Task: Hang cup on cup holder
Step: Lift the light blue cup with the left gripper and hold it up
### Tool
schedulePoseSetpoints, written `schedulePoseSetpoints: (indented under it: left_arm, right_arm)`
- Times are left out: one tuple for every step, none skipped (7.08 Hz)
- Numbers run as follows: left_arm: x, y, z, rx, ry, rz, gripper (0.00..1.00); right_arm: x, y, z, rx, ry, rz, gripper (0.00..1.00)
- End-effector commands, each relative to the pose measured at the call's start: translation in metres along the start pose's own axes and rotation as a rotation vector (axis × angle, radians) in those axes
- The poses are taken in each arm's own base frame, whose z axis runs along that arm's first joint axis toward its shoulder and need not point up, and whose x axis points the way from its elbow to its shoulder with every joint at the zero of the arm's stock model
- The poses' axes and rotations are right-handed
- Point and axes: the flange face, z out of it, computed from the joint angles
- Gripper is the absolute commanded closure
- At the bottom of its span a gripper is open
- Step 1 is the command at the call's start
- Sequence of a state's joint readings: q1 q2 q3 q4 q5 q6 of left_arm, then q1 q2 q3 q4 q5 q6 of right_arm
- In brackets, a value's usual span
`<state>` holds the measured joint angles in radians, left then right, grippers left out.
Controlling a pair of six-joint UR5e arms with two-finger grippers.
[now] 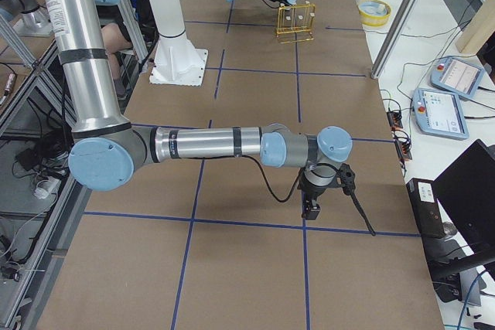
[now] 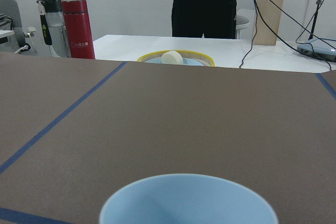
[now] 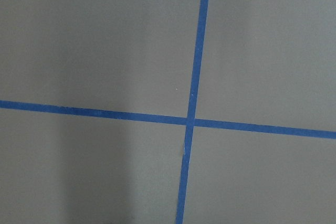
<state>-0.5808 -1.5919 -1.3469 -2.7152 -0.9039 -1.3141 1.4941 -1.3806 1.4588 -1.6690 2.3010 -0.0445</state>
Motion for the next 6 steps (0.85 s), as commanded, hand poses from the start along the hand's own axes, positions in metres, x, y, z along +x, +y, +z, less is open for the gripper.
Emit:
schedulePoseSetpoints:
  left_arm:
    - [-0.0002, 0.0014, -0.0006, -0.003, 0.001, -0.002, 0.08]
    - [0.0004, 0.0010, -0.0009, -0.003, 0.002, -0.006, 0.10]
    - [0.0005, 0.0024, -0.0016, -0.013, 0.005, -0.008, 0.12]
    - [0.0013, 0.0033, -0.0018, -0.025, 0.008, -0.008, 0.16]
    - [0.0015, 0.0039, -0.0018, -0.031, 0.010, -0.008, 0.23]
    - [0.0028, 0.0060, -0.0024, -0.056, 0.019, -0.010, 0.26]
  right_arm:
    - [0.0000, 0.0000, 0.0000, 0.000, 0.000, 0.000, 0.00]
    - [0.0000, 0.0000, 0.0000, 0.000, 0.000, 0.000, 0.00]
    - [0.0000, 0.0000, 0.0000, 0.000, 0.000, 0.000, 0.00]
    - [0.0000, 0.0000, 0.0000, 0.000, 0.000, 0.000, 0.00]
    - [0.0000, 0.0000, 0.0000, 0.000, 0.000, 0.000, 0.00]
    - [0.0000, 0.0000, 0.0000, 0.000, 0.000, 0.000, 0.00]
